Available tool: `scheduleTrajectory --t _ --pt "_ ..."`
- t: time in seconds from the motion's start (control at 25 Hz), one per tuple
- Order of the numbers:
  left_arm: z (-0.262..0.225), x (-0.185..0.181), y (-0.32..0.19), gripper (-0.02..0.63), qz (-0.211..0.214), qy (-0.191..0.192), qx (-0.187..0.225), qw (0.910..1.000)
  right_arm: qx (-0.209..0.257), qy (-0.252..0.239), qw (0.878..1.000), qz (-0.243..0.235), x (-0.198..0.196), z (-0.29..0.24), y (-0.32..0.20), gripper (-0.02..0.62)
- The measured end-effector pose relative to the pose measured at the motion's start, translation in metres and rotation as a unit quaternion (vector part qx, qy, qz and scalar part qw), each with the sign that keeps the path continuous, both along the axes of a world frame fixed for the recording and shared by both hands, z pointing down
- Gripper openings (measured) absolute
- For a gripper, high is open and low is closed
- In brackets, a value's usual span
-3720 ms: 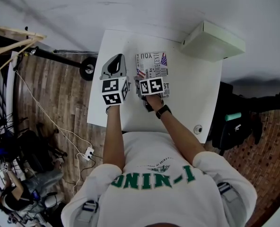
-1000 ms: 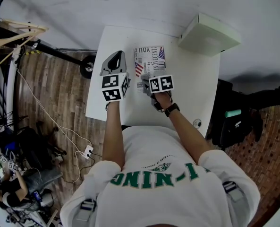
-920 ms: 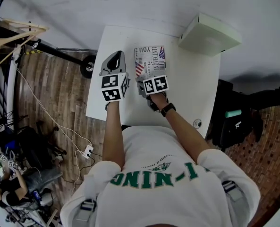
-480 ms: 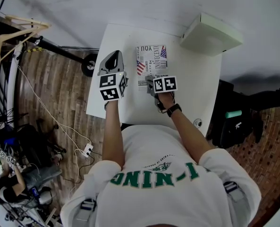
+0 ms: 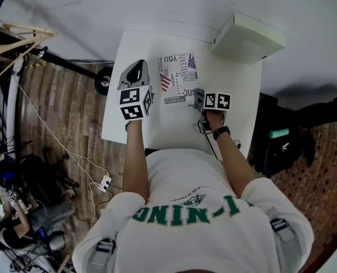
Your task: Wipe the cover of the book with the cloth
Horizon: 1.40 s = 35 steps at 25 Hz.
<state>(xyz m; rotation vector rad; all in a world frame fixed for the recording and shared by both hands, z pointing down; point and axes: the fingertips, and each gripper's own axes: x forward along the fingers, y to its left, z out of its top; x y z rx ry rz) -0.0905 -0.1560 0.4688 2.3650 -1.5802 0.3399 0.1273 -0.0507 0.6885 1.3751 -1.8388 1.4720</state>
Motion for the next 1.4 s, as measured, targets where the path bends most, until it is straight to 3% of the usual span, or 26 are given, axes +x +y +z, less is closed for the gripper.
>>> scheduleTrajectory --t 0.12,0.2,0.32,0.44,0.56,0.76,1.04,1.24,1.4 --pt "-0.003 -0.003 0.002 0.012 -0.003 0.001 0.002 1.0 -0.001 0.015 1.0 -0.002 -0.002 -0.002 0.0 0.031" --pt "-0.003 -0.005 0.003 0.012 -0.007 0.001 0.003 1.0 0.01 0.011 0.999 -0.029 -0.02 -0.007 0.0 0.032" --pt "-0.003 -0.01 0.005 0.012 -0.012 0.0 0.003 0.9999 0.045 -0.004 0.992 -0.119 -0.075 -0.018 0.006 0.032" --pt "-0.004 -0.015 0.008 0.012 -0.016 -0.003 0.003 0.9999 0.082 -0.004 0.973 -0.217 -0.133 -0.02 0.02 0.034" --pt "-0.005 -0.02 0.013 0.012 -0.023 -0.006 0.003 0.9997 0.087 0.003 0.963 -0.256 -0.166 -0.012 0.034 0.034" --pt "-0.005 -0.027 0.023 0.012 -0.033 -0.011 0.005 0.9994 0.062 0.006 0.978 -0.201 -0.145 0.001 0.035 0.032" --pt "-0.008 -0.021 0.036 0.012 -0.034 -0.01 0.008 0.9993 0.057 0.004 0.994 -0.092 -0.052 -0.002 0.031 0.032" --pt "-0.004 0.002 0.043 0.012 -0.015 -0.008 0.009 0.9998 0.063 0.027 0.997 -0.037 0.012 -0.001 0.03 0.032" --pt "0.005 0.014 0.049 0.012 -0.006 -0.006 0.0 1.0 0.029 0.06 0.998 -0.011 0.043 0.021 0.045 0.032"
